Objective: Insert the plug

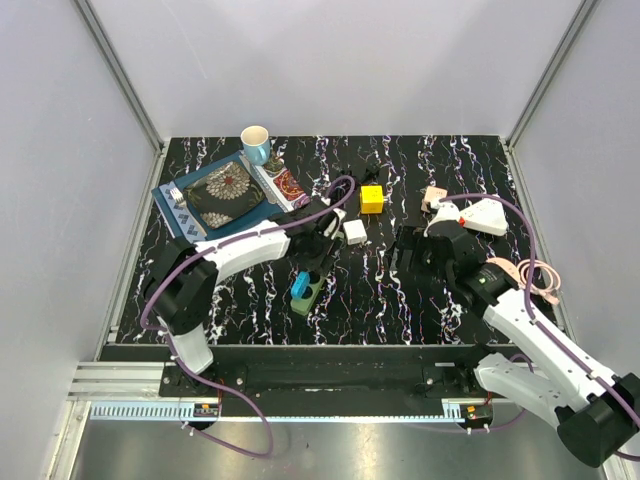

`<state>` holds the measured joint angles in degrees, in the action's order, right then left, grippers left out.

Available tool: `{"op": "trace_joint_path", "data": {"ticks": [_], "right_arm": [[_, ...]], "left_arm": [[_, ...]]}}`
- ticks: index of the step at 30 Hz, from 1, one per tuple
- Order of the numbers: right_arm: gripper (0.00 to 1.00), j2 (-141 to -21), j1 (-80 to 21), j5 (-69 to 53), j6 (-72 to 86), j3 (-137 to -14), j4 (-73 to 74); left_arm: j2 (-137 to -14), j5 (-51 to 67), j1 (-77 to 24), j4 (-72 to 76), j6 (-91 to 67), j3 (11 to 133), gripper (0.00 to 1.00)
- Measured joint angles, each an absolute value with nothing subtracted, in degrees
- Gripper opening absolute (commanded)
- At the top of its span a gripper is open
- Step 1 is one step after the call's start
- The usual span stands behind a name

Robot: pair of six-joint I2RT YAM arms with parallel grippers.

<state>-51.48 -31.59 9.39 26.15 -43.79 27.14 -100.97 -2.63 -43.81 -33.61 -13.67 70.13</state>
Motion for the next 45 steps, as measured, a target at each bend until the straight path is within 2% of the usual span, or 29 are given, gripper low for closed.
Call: {"op": "trace_joint_path", "data": {"ticks": [5,12,15,16,18,19,20,26,34,40,45], "right_arm": [[1.00,-54.2,-31.3,9.4,25.8,-43.9,26.9],[1.00,-61.9,-26.1,8.7,25.2,-47.6,27.4],[1.00,-65.2,-21.4,7.8,25.1,-49.8,27.8],[1.00,-66.3,-19.6,7.7,25.0,-50.6,27.9],[1.00,-68.3,-16.3,7.5,25.1,-51.8,28.0],[1.00,-69.2,-14.5,7.3,25.4,-52.3,28.2],[1.00,-70.1,-12.6,6.8,25.6,-52.8,28.2],[1.00,-74.9,-2.2,5.6,29.8,-54.4,27.7],[1.00,-78.8,9.8,5.1,42.0,-54.4,21.0],[1.00,-81.9,12.0,7.5,52.6,-53.7,12.8],[1.00,-86.0,12.1,10.0,63.1,-51.0,6.9]], "left_arm": [[-101.2,2.2,-39.2,-35.7,-7.2,71.1,0.51],[-105.6,3.5,-34.0,-42.2,1.7,77.8,0.60],[-107.1,4.1,-33.4,-44.4,3.3,79.9,0.72],[-107.3,4.3,-33.3,-44.6,3.5,80.1,0.80],[-107.4,3.9,-33.0,-44.5,4.1,80.2,0.88],[-107.4,3.4,-32.8,-44.4,4.0,80.1,0.96],[-107.4,3.2,-32.5,-44.4,4.0,80.1,0.99],[-102.8,0.6,-31.2,-43.4,3.0,78.3,0.99],[-84.5,-2.3,-30.7,-41.7,-0.2,76.2,0.99],[-73.1,-2.5,-30.7,-36.9,-3.1,70.8,0.99],[-72.4,-3.5,-30.7,-33.2,-4.2,65.3,0.99]]}}
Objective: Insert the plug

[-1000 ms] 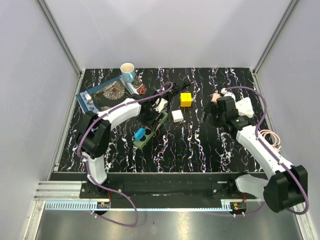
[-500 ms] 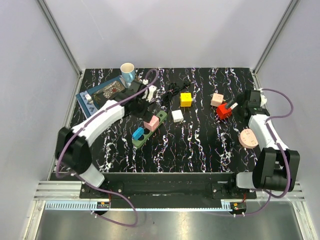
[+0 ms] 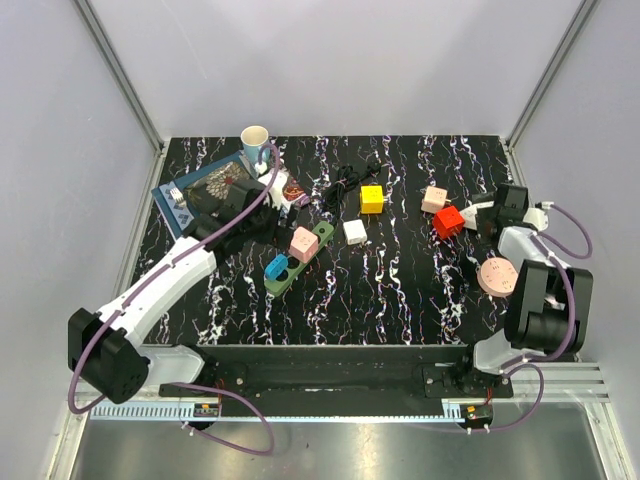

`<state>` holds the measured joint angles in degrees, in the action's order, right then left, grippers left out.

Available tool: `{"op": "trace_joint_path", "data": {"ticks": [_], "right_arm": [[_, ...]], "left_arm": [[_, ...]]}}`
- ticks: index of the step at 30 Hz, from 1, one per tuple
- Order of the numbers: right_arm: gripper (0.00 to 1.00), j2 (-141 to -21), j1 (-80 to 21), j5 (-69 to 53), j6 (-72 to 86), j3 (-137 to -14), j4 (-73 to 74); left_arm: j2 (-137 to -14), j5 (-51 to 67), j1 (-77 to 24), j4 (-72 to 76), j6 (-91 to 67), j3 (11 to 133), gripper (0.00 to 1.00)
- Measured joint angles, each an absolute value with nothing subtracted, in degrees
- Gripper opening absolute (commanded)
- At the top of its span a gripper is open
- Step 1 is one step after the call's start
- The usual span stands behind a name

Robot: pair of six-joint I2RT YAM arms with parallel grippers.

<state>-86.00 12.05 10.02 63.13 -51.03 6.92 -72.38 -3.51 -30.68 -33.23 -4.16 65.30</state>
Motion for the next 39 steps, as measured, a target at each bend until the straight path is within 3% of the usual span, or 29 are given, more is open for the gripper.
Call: {"op": "trace_joint_path", "data": {"ticks": [8,15,22,26,27,29,30,34,39], "right_arm": [[1.00,-93.7,12.1,11.5,73.9,-49.8,2.0],[0.99,-96.7,12.1,14.2,79.6,-49.2,-1.8],[0.87,-99.0,12.1,16.0,84.9,-47.6,-8.2],[0.69,-99.8,12.4,16.9,87.3,-45.7,-12.5],[0.60,-100.0,12.6,17.0,87.8,-45.3,-13.3],[0.51,-100.4,12.9,17.0,88.3,-44.5,-14.5],[0.40,-100.6,13.1,17.1,88.4,-44.3,-14.7],[0.19,-100.8,13.5,17.0,88.9,-43.5,-18.4],[0.04,-100.0,14.8,16.8,87.1,-43.5,-20.2]], "left_arm": [[-70.5,-10.5,-30.7,-28.0,-4.8,55.2,0.99],[-70.2,-14.1,-30.7,-24.7,-4.3,54.6,0.99],[-70.2,-15.2,-30.7,-23.8,-3.8,54.6,0.99],[-70.2,-15.2,-30.5,-23.7,-3.7,54.6,0.99],[-70.2,-15.2,-30.4,-23.6,-3.7,54.6,0.99],[-70.2,-15.1,-30.3,-23.4,-3.7,54.6,0.99],[-70.2,-15.0,-30.3,-23.4,-3.7,54.6,0.99],[-70.2,-14.7,-30.3,-23.4,-3.7,54.6,0.99],[-70.2,-14.3,-30.2,-23.4,-3.7,54.6,0.99]]}}
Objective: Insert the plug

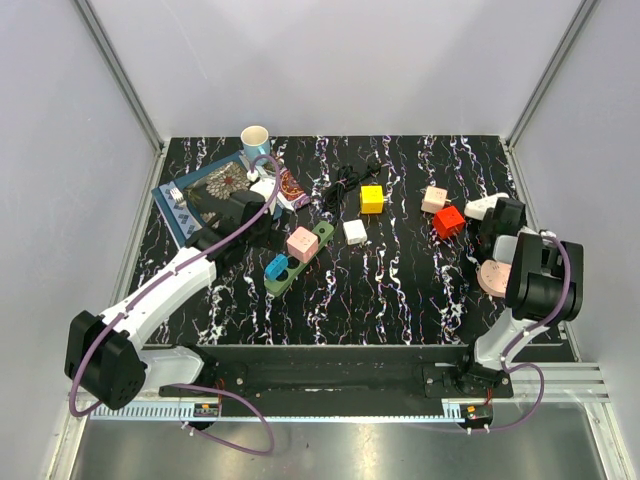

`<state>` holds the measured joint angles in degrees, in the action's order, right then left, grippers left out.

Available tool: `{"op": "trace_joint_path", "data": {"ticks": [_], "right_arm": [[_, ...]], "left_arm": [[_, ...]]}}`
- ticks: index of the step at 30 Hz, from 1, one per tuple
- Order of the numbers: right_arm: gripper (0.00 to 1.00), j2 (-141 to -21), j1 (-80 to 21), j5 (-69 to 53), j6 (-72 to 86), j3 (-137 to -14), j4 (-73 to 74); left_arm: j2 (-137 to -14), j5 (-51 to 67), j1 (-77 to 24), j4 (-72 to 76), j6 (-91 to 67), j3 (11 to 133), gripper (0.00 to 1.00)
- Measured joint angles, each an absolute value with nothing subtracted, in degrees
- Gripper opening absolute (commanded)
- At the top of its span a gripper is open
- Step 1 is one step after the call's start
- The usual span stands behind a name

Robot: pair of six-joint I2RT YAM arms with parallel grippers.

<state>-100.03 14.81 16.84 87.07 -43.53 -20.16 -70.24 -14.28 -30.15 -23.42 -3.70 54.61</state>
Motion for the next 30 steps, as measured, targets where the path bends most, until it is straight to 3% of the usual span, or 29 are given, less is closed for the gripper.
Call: {"op": "trace_joint_path", "data": {"ticks": [2,13,25,30], "right_arm": [[0.00,-98.8,15.3,16.6,85.6,-43.4,-19.5],[0.00,-84.3,17.1,9.9,70.7,-43.8,-14.2],[0.00,-78.1,15.9,-27.9,49.9,-46.2,-3.8],[0.00,-77.8,8.4,-38.8,40.9,-42.8,2.3]], "left_arm": [[-70.2,-14.2,-30.1,-23.4,-3.7,54.6,0.99],[-70.2,-13.5,-30.0,-23.5,-3.5,54.6,0.99],[-70.5,-9.2,-30.0,-27.4,-1.9,59.7,0.99],[-72.0,-7.4,-30.0,-27.6,0.0,62.1,0.99]]}}
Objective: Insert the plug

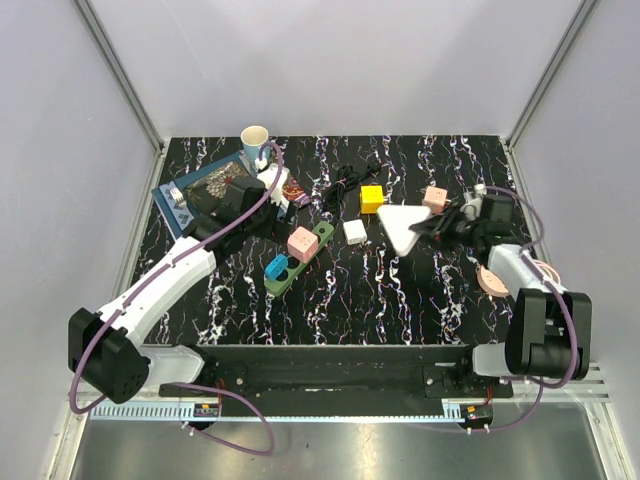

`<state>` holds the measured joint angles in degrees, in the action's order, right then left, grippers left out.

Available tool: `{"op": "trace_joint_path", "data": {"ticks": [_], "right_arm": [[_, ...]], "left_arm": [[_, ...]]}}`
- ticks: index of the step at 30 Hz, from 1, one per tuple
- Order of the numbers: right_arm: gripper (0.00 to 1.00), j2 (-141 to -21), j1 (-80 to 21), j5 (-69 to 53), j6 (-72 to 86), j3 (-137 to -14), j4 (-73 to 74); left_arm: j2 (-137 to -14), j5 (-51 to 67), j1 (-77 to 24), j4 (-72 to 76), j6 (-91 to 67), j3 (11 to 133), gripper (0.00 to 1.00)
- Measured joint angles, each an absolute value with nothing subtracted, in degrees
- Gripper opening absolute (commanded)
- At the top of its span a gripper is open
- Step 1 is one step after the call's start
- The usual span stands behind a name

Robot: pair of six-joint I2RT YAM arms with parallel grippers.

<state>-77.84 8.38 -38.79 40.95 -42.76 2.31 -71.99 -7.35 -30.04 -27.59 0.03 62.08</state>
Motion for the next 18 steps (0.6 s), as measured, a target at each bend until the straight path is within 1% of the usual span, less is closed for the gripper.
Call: {"op": "trace_joint_path", "data": {"ticks": [3,8,10,14,15,16,18], "right_arm": [[0.00,-81.2,1.6,-44.6,36.8,-42.3,3.9],[0.00,-93.1,-7.1,-51.2,28.9,-45.3,8.1],[0.00,-97.9,-9.5,-52.8,24.9,-47.8,11.4],[0.00,-103.3,-11.7,-55.3,18.9,-51.7,15.7],[0.01,-104.1,-11.9,-55.7,17.6,-52.6,16.7],[0.10,-104.9,-12.0,-55.8,16.1,-53.5,17.9],[0.20,-106.2,-12.1,-55.9,13.1,-55.7,20.7]], "left_arm": [[-72.3,-6.5,-30.1,-27.5,0.8,62.5,0.99],[-72.2,-5.6,-30.1,-27.3,2.0,62.5,0.99],[-71.7,-5.1,-30.1,-27.2,2.6,62.5,0.99],[-69.3,-4.1,-30.2,-26.4,3.3,61.0,0.99],[-68.6,-3.8,-30.2,-26.3,3.5,60.5,0.99],[-68.1,-3.6,-30.3,-26.3,3.6,60.0,0.99],[-67.3,-3.3,-30.3,-26.3,3.9,59.2,0.99]]}}
